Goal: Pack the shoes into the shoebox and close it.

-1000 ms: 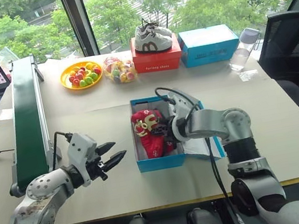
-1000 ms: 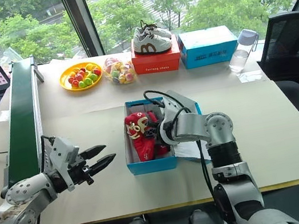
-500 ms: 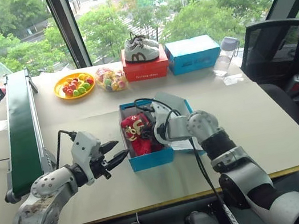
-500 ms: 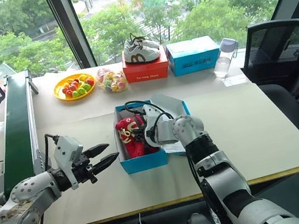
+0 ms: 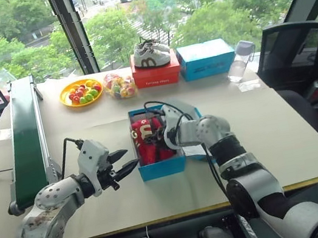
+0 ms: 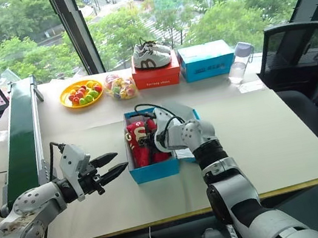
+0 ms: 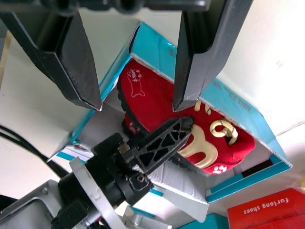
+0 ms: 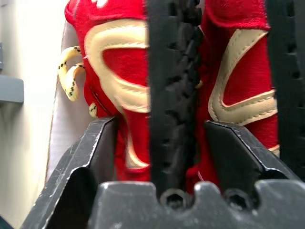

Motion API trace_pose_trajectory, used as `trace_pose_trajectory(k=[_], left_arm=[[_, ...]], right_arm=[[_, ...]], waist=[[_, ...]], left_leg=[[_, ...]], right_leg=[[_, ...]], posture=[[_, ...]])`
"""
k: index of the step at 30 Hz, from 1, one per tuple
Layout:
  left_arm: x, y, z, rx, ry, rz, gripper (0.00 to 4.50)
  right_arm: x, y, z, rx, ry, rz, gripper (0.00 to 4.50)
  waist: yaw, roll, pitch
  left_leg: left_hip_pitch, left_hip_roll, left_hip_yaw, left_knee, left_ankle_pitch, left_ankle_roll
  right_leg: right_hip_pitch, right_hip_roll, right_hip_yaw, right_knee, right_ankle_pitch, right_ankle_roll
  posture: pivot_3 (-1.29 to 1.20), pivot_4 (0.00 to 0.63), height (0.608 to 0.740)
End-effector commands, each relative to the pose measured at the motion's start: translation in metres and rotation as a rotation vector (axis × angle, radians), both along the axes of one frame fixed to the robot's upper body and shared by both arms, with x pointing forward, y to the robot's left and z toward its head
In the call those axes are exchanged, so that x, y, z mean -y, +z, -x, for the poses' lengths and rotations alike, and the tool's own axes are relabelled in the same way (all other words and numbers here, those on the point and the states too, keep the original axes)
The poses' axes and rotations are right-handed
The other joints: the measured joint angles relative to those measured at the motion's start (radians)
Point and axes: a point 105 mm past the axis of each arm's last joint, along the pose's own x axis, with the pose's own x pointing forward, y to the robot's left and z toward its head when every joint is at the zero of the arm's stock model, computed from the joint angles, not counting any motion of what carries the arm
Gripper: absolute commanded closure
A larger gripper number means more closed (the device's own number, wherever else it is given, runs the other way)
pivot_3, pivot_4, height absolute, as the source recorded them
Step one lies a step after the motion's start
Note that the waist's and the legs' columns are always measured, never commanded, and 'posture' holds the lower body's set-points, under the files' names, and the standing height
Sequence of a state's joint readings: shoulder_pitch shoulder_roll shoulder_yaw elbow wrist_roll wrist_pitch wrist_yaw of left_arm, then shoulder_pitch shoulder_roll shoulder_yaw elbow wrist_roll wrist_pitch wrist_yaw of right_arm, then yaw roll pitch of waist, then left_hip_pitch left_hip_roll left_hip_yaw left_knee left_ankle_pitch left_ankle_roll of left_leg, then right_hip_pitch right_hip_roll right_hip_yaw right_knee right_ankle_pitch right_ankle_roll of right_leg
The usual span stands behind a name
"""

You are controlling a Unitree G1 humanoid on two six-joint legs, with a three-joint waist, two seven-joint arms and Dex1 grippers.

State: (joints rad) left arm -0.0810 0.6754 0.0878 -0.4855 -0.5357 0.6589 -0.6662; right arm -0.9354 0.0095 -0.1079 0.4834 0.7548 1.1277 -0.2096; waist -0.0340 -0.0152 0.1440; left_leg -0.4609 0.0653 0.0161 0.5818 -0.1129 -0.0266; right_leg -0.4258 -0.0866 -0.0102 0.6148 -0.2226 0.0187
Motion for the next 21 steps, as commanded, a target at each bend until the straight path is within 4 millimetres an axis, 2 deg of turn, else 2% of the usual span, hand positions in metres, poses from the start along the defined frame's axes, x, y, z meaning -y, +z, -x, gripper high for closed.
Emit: trace_pose_trajectory(k=[1, 2, 5, 9, 14, 17, 21], left_arm=[[0.003, 0.008, -0.002, 0.034, -0.019, -0.002, 1.99], [0.003, 0.008, -0.003, 0.033, -0.023, -0.002, 1.99], [0.004, 0.009, -0.004, 0.032, -0.035, -0.003, 1.99], [0.004, 0.009, -0.006, 0.03, -0.046, -0.006, 1.99], [0.005, 0.008, -0.007, 0.029, -0.059, -0.008, 1.99], [0.006, 0.008, -0.007, 0.029, -0.065, -0.006, 1.99], [0.006, 0.007, -0.007, 0.027, -0.067, -0.006, 1.99]], right_arm=[[0.017, 0.041, -0.002, 0.103, -0.037, -0.039, 1.12], [0.021, 0.047, 0.0, 0.116, -0.041, -0.046, 1.12], [0.03, 0.058, 0.007, 0.146, -0.044, -0.054, 1.12], [0.042, 0.063, 0.011, 0.163, -0.068, -0.053, 1.12], [0.053, 0.065, 0.015, 0.17, -0.095, -0.059, 1.12], [0.062, 0.074, 0.024, 0.246, -0.056, -0.05, 1.79], [0.06, 0.098, 0.055, 0.327, 0.201, -0.129, 3.18]], waist=[[0.008, 0.0, 0.0], [0.011, 0.0, 0.0], [0.016, 0.0, 0.0], [0.017, 0.0, 0.001], [0.017, 0.0, 0.001], [0.017, 0.0, 0.001], [0.019, -0.001, 0.001]], left_leg=[[-0.001, 0.001, 0.0, 0.0, 0.002, 0.003], [-0.001, 0.002, 0.001, 0.001, 0.005, 0.008], [-0.006, 0.002, 0.001, 0.007, 0.004, 0.007], [-0.015, 0.002, 0.002, 0.008, 0.001, 0.006], [-0.015, 0.003, 0.002, 0.01, 0.001, 0.006], [-0.014, 0.004, 0.002, 0.011, 0.001, 0.006], [-0.015, 0.004, 0.002, 0.011, 0.001, 0.006]], right_leg=[[0.0, 0.001, 0.0, 0.0, -0.001, -0.002], [0.0, 0.002, 0.0, 0.001, -0.001, -0.001], [-0.001, 0.004, 0.001, 0.008, -0.009, 0.006], [-0.011, 0.004, 0.003, 0.012, -0.011, 0.006], [-0.011, 0.006, 0.004, 0.014, -0.01, 0.006], [-0.011, 0.006, 0.004, 0.014, -0.01, 0.006], [-0.011, 0.007, 0.005, 0.014, -0.01, 0.006]], posture=[[0.0, 0.15, 0.737], [0.0, 0.15, 0.737], [0.0, 0.15, 0.737], [0.0, 0.15, 0.737], [0.0, 0.15, 0.737], [0.0, 0.15, 0.737], [0.0, 0.15, 0.737]])
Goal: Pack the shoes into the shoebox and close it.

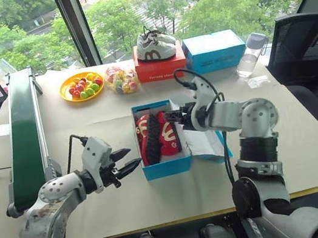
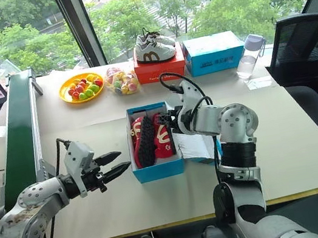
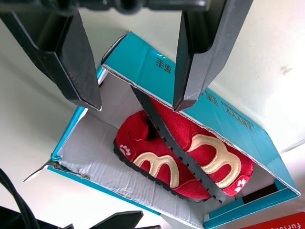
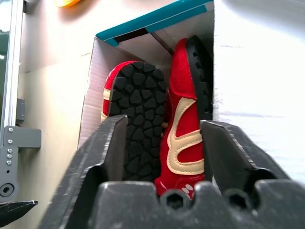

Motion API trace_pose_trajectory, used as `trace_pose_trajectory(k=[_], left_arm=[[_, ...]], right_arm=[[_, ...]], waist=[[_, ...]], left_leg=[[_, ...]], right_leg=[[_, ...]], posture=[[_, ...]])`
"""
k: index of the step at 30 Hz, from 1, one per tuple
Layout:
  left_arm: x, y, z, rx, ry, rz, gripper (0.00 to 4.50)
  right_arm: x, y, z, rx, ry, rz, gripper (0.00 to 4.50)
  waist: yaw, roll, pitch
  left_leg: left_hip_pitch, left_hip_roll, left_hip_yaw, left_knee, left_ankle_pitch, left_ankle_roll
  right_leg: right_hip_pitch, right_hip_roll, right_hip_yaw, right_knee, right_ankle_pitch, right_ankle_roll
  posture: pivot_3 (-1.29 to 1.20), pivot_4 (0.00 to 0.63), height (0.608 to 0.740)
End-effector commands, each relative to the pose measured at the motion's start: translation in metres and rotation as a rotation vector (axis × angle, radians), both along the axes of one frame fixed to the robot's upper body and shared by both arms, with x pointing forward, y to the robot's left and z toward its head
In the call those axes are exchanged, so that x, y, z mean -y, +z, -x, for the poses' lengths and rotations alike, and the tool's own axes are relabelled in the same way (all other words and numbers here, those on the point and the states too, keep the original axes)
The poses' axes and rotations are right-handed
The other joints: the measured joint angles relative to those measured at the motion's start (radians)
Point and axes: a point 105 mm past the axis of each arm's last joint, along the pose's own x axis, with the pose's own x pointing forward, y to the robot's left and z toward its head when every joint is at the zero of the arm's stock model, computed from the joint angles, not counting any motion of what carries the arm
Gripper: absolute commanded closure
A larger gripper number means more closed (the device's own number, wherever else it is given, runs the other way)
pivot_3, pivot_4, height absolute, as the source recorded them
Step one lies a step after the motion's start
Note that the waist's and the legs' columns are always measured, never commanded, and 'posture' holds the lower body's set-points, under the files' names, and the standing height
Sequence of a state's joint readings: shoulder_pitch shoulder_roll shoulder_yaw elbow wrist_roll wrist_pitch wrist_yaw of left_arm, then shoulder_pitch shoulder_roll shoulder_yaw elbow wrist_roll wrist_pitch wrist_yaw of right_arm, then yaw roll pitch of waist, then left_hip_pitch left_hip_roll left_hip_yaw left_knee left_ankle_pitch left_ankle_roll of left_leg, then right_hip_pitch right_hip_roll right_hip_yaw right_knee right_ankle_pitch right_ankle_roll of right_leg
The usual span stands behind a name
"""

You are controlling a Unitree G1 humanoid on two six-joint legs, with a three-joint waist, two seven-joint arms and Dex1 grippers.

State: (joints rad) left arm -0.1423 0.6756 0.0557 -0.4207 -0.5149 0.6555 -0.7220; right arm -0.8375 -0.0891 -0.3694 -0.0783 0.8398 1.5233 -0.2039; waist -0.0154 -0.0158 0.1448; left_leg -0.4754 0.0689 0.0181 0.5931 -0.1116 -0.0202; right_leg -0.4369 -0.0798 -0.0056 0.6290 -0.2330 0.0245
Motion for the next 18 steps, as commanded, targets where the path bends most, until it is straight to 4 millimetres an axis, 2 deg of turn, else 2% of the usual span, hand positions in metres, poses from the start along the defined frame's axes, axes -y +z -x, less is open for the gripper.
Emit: trace_pose_trajectory(k=[1, 2, 4, 7, 11, 14, 18], left_arm=[[0.002, 0.008, 0.001, 0.043, -0.021, 0.002, 1.99], [0.002, 0.008, 0.001, 0.042, -0.021, 0.001, 1.99], [0.004, 0.007, 0.0, 0.037, -0.03, 0.002, 1.99], [0.005, 0.007, 0.0, 0.035, -0.043, 0.006, 1.99], [0.004, 0.009, -0.001, 0.048, -0.049, 0.013, 1.99], [0.001, 0.02, 0.002, 0.062, -0.071, 0.041, 1.99], [-0.009, 0.037, 0.009, 0.099, -0.089, 0.076, 1.99]], right_arm=[[-0.009, 0.034, 0.029, 0.129, 0.244, -0.075, 3.49], [-0.007, 0.037, 0.036, 0.143, 0.3, -0.077, 3.89], [0.004, 0.039, 0.071, 0.167, 0.521, -0.023, 4.47], [0.014, 0.026, 0.107, 0.099, 0.698, 0.038, 4.47], [0.018, 0.0, 0.132, -0.02, 0.774, 0.047, 4.47], [0.025, -0.043, 0.128, -0.148, 0.645, 0.095, 4.47], [0.034, -0.081, 0.112, -0.222, 0.439, 0.114, 4.47]], waist=[[0.0, 0.0, 0.0], [0.0, 0.0, 0.0], [0.004, -0.001, 0.001], [0.012, -0.002, 0.002], [-0.002, -0.005, 0.004], [0.001, -0.008, 0.005], [0.001, -0.01, 0.006]], left_leg=[[0.0, 0.0, 0.0, 0.0, 0.0, 0.0], [0.0, 0.0, 0.0, 0.0, 0.0, 0.0], [0.001, 0.0, 0.0, 0.0, 0.0, 0.0], [0.001, 0.0, 0.0, 0.001, 0.0, 0.0], [0.007, 0.001, 0.0, 0.001, -0.002, 0.003], [0.016, 0.001, 0.001, 0.001, -0.004, 0.005], [0.017, 0.001, 0.004, 0.005, -0.004, 0.005]], right_leg=[[0.0, 0.0, 0.0, 0.0, 0.0, 0.0], [0.0, 0.0, 0.0, 0.0, 0.0, 0.0], [0.001, 0.001, 0.0, 0.0, 0.0, 0.0], [0.003, 0.0, 0.0, -0.002, 0.0, 0.0], [0.006, 0.003, 0.005, -0.002, -0.001, -0.002], [0.014, 0.003, 0.006, -0.001, -0.006, 0.003], [0.013, 0.002, 0.01, 0.0, -0.01, -0.003]], posture=[[0.0, 0.15, 0.737], [0.0, 0.15, 0.737], [0.0, 0.15, 0.737], [0.0, 0.15, 0.737], [0.0, 0.15, 0.737], [0.0, 0.15, 0.737], [0.0, 0.15, 0.737]])
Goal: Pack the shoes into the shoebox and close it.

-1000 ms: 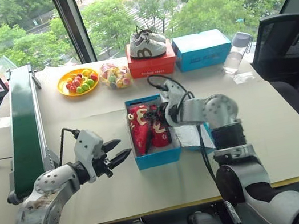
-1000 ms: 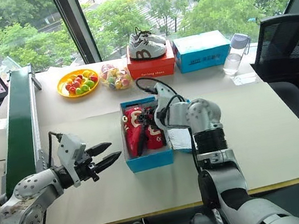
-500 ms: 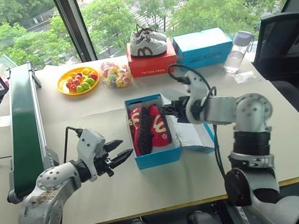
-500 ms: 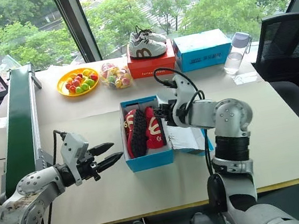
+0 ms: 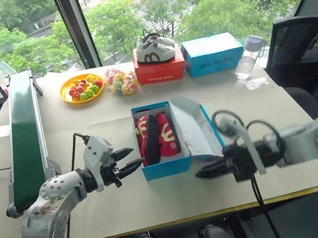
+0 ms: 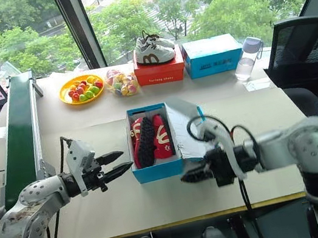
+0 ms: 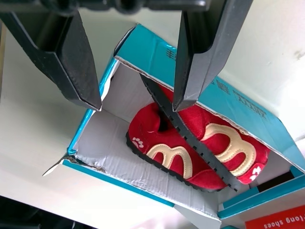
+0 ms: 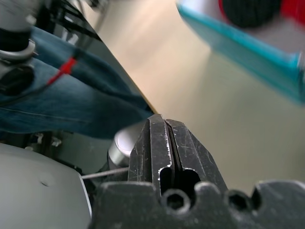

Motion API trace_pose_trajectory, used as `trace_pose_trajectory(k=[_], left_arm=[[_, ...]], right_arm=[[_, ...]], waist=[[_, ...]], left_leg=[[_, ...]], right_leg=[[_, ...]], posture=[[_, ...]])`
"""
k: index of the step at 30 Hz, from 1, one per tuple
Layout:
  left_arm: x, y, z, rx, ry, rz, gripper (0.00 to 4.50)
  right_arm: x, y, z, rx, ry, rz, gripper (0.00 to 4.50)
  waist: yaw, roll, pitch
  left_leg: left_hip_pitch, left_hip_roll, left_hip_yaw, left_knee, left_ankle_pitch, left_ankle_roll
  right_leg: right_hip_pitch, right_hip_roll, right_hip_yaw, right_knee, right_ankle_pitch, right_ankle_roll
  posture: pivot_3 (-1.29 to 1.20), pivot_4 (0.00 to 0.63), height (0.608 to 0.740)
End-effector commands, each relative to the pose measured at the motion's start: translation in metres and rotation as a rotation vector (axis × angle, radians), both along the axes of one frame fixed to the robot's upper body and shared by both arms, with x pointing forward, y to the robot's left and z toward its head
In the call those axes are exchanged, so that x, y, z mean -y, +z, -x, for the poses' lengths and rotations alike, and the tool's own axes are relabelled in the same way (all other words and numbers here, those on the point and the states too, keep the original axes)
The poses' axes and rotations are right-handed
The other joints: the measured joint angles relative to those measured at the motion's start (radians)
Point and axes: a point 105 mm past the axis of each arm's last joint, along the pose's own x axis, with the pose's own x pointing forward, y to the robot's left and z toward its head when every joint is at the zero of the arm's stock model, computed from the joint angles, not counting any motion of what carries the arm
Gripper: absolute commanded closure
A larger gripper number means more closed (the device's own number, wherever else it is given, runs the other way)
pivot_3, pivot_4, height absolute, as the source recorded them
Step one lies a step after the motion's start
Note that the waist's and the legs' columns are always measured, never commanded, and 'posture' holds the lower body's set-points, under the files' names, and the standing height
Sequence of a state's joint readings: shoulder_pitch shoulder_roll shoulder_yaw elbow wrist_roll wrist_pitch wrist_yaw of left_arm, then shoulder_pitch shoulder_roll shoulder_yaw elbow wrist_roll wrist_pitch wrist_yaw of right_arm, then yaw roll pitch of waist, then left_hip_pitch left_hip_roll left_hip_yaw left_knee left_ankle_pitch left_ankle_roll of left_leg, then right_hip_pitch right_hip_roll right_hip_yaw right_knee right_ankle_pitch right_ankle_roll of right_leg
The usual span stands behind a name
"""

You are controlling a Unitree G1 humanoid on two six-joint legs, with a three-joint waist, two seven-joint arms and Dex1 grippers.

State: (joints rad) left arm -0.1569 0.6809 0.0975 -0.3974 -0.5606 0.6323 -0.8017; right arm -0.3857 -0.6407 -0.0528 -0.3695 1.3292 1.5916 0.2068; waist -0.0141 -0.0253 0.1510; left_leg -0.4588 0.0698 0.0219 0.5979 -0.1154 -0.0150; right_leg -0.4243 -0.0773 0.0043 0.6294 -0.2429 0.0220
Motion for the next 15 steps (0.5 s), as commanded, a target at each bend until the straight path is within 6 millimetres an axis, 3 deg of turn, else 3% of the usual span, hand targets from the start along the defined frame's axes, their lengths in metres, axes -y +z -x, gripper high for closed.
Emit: trace_pose_trajectory(k=[1, 3, 5, 7, 15], left_arm=[[-0.013, 0.029, 0.009, 0.103, -0.023, 0.021, 1.99], [-0.021, 0.033, 0.011, 0.127, -0.01, 0.014, 1.99], [-0.03, 0.033, 0.017, 0.115, -0.007, 0.001, 1.99], [-0.034, 0.031, 0.022, 0.093, -0.014, -0.01, 1.99], [-0.03, 0.025, 0.027, 0.073, -0.034, -0.046, 1.99]], right_arm=[[0.007, -0.02, -0.021, 0.023, -0.198, 0.028, 4.47], [0.012, -0.033, -0.03, 0.027, -0.295, 0.052, 4.47], [0.031, -0.054, -0.05, 0.026, -0.531, 0.075, 4.47], [0.044, -0.071, -0.056, 0.031, -0.66, 0.119, 4.47], [0.05, -0.097, -0.068, -0.005, -1.043, -0.005, 4.47]], waist=[[-0.002, -0.001, 0.0], [-0.001, -0.001, 0.0], [-0.001, -0.001, 0.0], [0.001, -0.001, 0.0], [-0.003, -0.004, -0.002]], left_leg=[[0.0, 0.0, 0.0, 0.002, 0.0, 0.0], [0.0, 0.0, 0.002, 0.003, 0.0, 0.0], [0.0, 0.0, 0.003, 0.004, 0.0, 0.0], [0.0, 0.001, 0.005, 0.004, -0.001, -0.002], [0.002, 0.002, 0.007, 0.004, -0.006, -0.009]], right_leg=[[0.0, 0.0, 0.001, 0.0, 0.0, 0.001], [0.0, 0.0, 0.003, 0.0, 0.002, 0.002], [0.001, 0.0, 0.004, 0.0, 0.002, 0.003], [0.0, 0.0, 0.005, -0.001, 0.002, 0.003], [0.001, 0.0, 0.006, -0.002, 0.004, 0.004]], posture=[[0.0, 0.15, 0.737], [0.0, 0.15, 0.737], [0.0, 0.15, 0.737], [0.0, 0.15, 0.737], [0.0, 0.15, 0.737]])
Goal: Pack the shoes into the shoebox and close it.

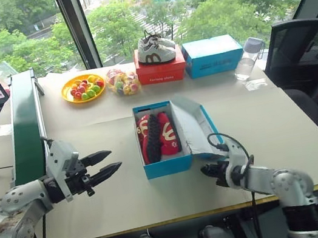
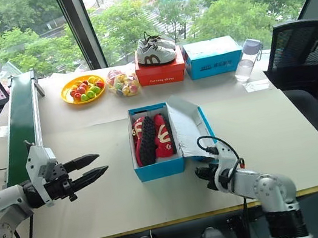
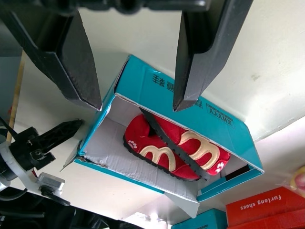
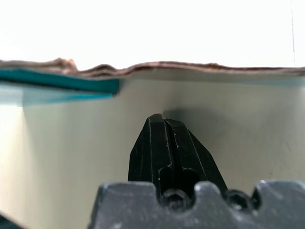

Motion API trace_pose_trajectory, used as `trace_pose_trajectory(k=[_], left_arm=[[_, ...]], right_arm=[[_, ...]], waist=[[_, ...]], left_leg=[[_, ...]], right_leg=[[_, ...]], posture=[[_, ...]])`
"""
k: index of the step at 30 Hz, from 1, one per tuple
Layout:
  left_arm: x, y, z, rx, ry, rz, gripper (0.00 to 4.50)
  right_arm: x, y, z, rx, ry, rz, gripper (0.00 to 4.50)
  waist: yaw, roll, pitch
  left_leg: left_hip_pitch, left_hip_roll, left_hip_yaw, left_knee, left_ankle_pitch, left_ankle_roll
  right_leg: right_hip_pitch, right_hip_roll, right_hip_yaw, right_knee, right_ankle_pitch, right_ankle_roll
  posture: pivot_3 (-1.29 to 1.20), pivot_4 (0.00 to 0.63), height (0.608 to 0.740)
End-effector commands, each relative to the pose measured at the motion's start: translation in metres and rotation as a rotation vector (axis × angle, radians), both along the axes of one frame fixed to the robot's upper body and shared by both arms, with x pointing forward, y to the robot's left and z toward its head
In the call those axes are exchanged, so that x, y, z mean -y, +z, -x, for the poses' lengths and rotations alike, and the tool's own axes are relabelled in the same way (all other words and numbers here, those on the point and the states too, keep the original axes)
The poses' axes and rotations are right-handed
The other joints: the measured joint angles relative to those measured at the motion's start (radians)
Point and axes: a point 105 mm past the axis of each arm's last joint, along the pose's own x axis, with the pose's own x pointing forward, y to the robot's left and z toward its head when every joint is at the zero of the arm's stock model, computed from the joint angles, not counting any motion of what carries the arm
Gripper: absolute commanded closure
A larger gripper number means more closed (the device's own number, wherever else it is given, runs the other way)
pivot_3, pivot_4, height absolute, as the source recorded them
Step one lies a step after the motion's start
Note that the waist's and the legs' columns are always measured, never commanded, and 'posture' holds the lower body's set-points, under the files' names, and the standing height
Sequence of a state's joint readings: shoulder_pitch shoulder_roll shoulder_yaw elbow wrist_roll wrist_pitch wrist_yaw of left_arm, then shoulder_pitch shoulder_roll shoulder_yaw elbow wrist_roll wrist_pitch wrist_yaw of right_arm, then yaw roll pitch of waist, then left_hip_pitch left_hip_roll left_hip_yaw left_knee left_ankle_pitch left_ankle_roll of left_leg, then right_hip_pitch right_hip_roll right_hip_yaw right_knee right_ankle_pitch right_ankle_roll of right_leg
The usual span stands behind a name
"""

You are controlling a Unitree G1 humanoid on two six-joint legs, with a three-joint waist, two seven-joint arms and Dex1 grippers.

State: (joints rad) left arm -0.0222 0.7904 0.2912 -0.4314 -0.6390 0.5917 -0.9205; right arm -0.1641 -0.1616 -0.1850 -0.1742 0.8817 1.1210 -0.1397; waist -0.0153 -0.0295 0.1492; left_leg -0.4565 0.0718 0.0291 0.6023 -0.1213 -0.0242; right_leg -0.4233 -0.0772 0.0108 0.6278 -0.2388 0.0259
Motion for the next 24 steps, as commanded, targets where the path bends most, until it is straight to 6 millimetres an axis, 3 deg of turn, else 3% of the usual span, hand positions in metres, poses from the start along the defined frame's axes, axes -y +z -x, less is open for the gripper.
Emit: trace_pose_trajectory(k=[1, 8, 12, 15, 18, 22, 24], left_arm=[[0.01, 0.007, 0.005, 0.039, -0.042, -0.02, 1.99], [0.018, 0.01, 0.002, 0.044, -0.064, -0.005, 1.99], [0.018, 0.011, 0.0, 0.044, -0.066, -0.005, 1.99], [0.017, 0.012, -0.001, 0.047, -0.06, -0.004, 1.99], [0.016, 0.012, -0.002, 0.049, -0.052, -0.003, 1.99], [0.018, 0.011, -0.002, 0.05, -0.048, -0.001, 1.99], [0.018, 0.011, -0.002, 0.049, -0.046, 0.001, 1.99]], right_arm=[[0.033, -0.018, -0.01, -0.017, -0.297, -0.017, 4.47], [0.054, -0.008, -0.035, 0.095, -0.706, -0.336, 4.47], [0.058, 0.003, -0.044, 0.151, -0.807, -0.509, 4.47], [0.049, 0.034, -0.055, 0.264, -0.745, -0.653, 4.47], [0.028, 0.099, -0.056, 0.463, -0.517, -0.892, 4.47], [0.012, 0.163, -0.033, 0.696, -0.212, -0.985, 4.47], [0.005, 0.183, -0.015, 0.775, -0.057, -1.01, 4.47]], waist=[[-0.002, 0.0, 0.0], [0.001, 0.001, 0.0], [0.0, 0.0, 0.0], [-0.003, 0.0, 0.0], [-0.012, 0.004, 0.002], [-0.023, 0.005, 0.003], [-0.023, 0.005, 0.003]], left_leg=[[0.0, 0.0, 0.0, 0.0, -0.001, -0.001], [0.001, 0.008, 0.005, -0.004, -0.002, -0.003], [-0.001, 0.007, 0.013, -0.004, -0.002, -0.003], [-0.001, 0.008, 0.017, -0.004, -0.002, -0.003], [-0.002, 0.009, 0.019, -0.004, 0.002, 0.003], [-0.001, 0.009, 0.019, -0.004, 0.003, 0.006], [0.0, 0.01, 0.019, -0.004, 0.003, 0.006]], right_leg=[[0.0, 0.0, 0.0, -0.001, 0.0, -0.001], [0.001, 0.0, -0.002, -0.014, 0.003, -0.003], [0.0, -0.003, 0.0, -0.017, 0.008, 0.0], [0.001, -0.001, 0.002, -0.015, 0.009, 0.001], [-0.002, 0.001, 0.004, -0.008, 0.01, -0.002], [-0.005, 0.002, 0.006, 0.001, 0.006, 0.0], [-0.004, 0.003, 0.006, 0.002, 0.005, -0.001]], posture=[[0.0, 0.15, 0.737], [0.0, 0.15, 0.737], [0.0, 0.15, 0.737], [0.0, 0.15, 0.737], [0.0, 0.15, 0.737], [0.0, 0.15, 0.737], [0.0, 0.15, 0.737]])
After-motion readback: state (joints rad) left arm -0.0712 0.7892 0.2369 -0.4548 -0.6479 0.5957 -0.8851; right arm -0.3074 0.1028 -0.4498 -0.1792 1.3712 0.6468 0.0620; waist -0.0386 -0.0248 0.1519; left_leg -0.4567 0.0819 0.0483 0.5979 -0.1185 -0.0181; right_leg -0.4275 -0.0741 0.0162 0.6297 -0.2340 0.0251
